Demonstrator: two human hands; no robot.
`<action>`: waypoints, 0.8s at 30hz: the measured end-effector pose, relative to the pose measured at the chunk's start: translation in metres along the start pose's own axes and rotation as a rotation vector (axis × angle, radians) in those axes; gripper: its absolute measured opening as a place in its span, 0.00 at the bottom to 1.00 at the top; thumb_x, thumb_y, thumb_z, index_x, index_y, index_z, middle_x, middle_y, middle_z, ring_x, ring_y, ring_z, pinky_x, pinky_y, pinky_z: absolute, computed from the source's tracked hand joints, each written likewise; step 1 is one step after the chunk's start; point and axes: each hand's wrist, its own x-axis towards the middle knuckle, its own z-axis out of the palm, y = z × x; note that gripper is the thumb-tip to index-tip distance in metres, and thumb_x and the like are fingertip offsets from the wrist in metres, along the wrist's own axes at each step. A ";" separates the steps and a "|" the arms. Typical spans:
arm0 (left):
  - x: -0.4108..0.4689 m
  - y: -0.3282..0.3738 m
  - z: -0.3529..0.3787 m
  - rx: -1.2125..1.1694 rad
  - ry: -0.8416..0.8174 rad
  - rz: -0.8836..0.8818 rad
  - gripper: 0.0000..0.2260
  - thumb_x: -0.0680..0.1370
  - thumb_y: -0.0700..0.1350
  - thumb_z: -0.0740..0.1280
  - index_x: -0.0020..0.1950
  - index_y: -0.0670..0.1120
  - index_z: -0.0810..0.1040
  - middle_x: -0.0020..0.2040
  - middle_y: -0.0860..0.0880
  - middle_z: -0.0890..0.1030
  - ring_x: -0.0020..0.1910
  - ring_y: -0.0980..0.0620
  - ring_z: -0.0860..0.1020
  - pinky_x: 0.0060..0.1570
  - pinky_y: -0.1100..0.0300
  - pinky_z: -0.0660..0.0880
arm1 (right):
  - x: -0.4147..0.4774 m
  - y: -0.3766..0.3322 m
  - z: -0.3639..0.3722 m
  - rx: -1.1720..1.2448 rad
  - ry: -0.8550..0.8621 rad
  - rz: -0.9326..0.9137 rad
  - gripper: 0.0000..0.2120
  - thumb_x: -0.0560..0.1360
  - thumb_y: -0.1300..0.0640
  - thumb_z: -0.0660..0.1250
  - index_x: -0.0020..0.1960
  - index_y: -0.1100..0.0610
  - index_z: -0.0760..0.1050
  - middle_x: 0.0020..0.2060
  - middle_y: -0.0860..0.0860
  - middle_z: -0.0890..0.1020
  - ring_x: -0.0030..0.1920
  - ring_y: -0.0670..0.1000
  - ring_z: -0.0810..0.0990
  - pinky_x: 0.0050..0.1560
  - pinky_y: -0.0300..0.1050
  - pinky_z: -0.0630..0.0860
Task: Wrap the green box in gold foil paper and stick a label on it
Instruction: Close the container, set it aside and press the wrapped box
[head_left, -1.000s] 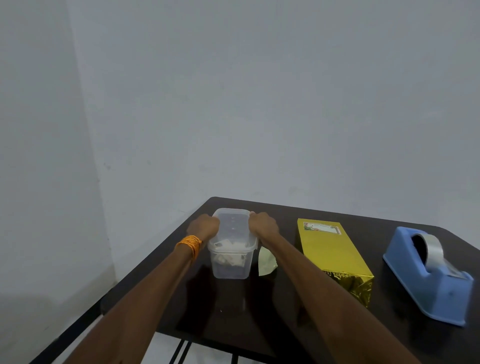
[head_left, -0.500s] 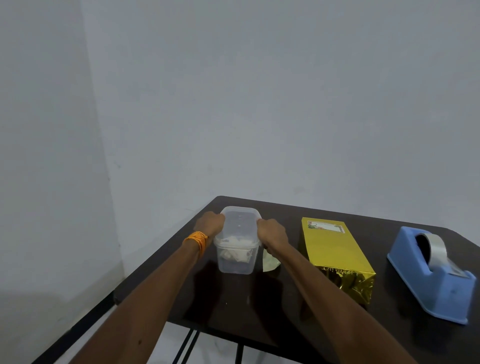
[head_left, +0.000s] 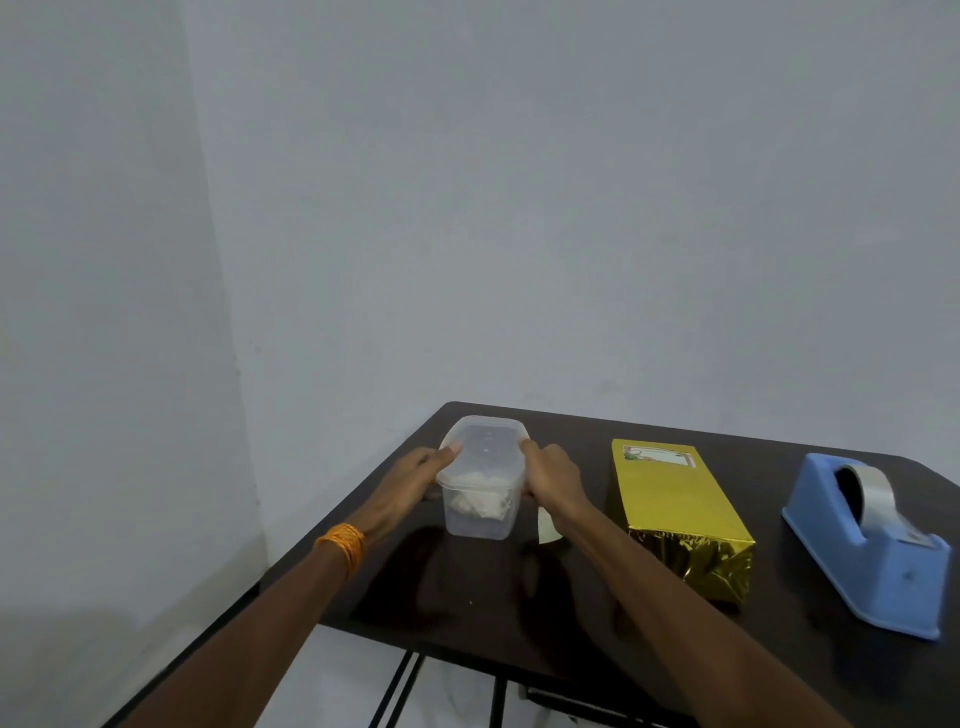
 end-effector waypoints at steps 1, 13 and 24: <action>-0.003 -0.002 -0.003 -0.002 -0.008 0.020 0.34 0.66 0.72 0.69 0.60 0.47 0.79 0.55 0.51 0.83 0.54 0.52 0.82 0.59 0.51 0.78 | -0.006 -0.002 -0.001 0.018 -0.032 -0.018 0.22 0.80 0.42 0.59 0.54 0.60 0.77 0.50 0.56 0.84 0.46 0.53 0.84 0.49 0.51 0.83; -0.004 -0.027 -0.017 0.114 0.050 0.127 0.30 0.68 0.50 0.79 0.66 0.46 0.75 0.62 0.50 0.80 0.61 0.51 0.78 0.61 0.54 0.77 | -0.054 -0.005 0.013 -0.104 -0.124 -0.251 0.15 0.67 0.58 0.80 0.50 0.52 0.79 0.44 0.46 0.83 0.48 0.49 0.83 0.49 0.43 0.81; 0.022 -0.041 -0.052 0.154 0.126 0.138 0.23 0.68 0.51 0.77 0.60 0.46 0.80 0.55 0.52 0.83 0.53 0.55 0.81 0.53 0.60 0.78 | -0.029 -0.011 0.062 -0.177 -0.091 -0.320 0.19 0.69 0.57 0.79 0.57 0.60 0.81 0.51 0.53 0.85 0.52 0.51 0.83 0.36 0.25 0.71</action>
